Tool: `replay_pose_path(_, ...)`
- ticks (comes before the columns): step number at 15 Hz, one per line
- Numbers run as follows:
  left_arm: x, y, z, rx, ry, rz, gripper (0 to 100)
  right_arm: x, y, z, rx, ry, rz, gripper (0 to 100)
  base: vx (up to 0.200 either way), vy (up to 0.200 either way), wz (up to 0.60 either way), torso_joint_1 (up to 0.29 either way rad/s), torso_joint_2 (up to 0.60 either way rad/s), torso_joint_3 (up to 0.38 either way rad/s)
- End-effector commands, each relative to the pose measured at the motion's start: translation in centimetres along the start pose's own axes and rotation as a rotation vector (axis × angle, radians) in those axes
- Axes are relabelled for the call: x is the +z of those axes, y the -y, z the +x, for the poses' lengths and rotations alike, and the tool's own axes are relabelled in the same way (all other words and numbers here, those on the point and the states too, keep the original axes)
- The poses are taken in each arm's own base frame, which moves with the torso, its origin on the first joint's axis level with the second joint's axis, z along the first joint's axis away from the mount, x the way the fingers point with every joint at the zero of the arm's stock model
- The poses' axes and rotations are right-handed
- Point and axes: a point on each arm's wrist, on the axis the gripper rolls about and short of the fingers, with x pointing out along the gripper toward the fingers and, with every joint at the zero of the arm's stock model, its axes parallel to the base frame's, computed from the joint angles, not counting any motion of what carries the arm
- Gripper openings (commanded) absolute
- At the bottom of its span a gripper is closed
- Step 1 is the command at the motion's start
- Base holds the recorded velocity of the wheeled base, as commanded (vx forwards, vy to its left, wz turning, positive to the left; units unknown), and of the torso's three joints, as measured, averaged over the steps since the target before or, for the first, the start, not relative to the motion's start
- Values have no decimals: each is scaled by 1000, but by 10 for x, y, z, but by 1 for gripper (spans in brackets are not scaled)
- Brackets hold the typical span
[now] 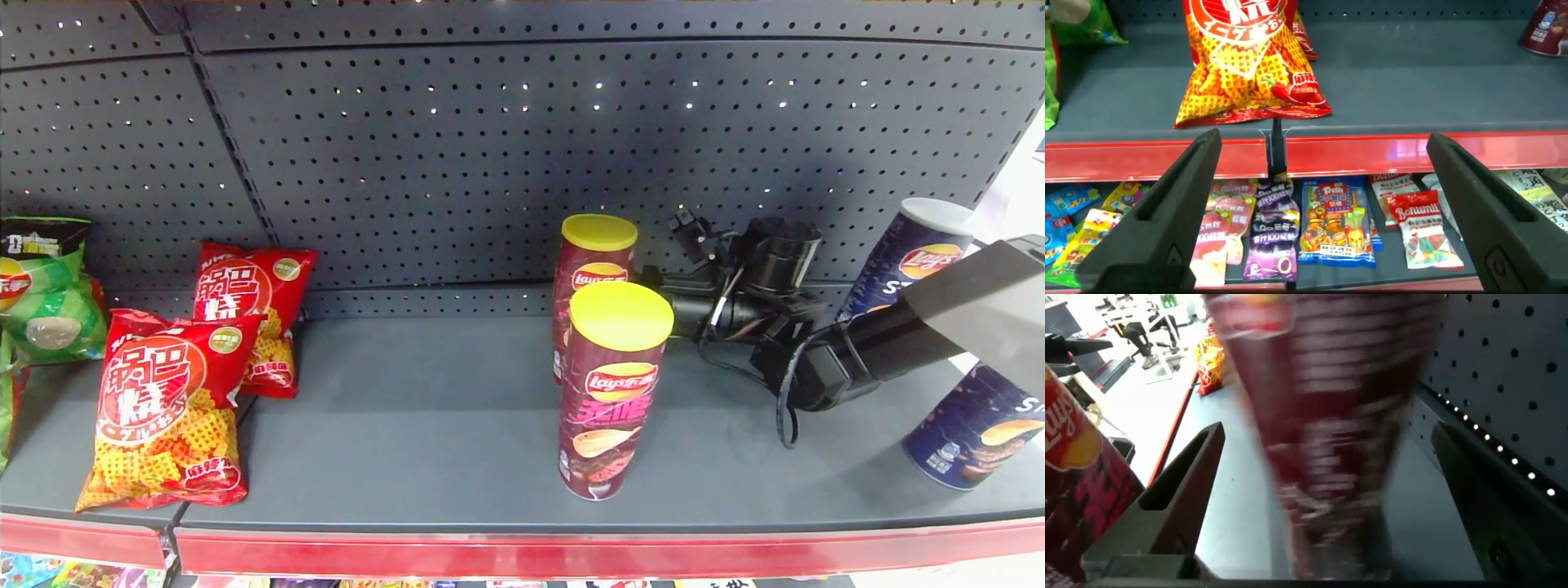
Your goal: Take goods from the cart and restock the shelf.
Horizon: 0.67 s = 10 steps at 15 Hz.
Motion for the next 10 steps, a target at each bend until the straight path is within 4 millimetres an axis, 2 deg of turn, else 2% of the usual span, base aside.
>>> replay_pose_path(1, 0, 0, 0, 0, -1, -1, 100, 7, -4, -7, -10, 4, -9, 100, 0, 0, 0, 0, 0, 0)
replay_pose_path(3, 0, 0, 0, 0, -1, -1, 100, 12, -12, -17, -24, 0, 1, 100, 0, 0, 0, 0, 0, 0)
replay_pose_path(4, 0, 0, 0, 0, -1, -1, 100, 13, -16, -29, -49, -7, 12, 100, 0, 0, 0, 0, 0, 0)
replay_pose_path(10, 0, 0, 0, 0, -1, -1, 100, 20, -31, -59, -106, -15, 19, 100, 0, 0, 0, 0, 0, 0)
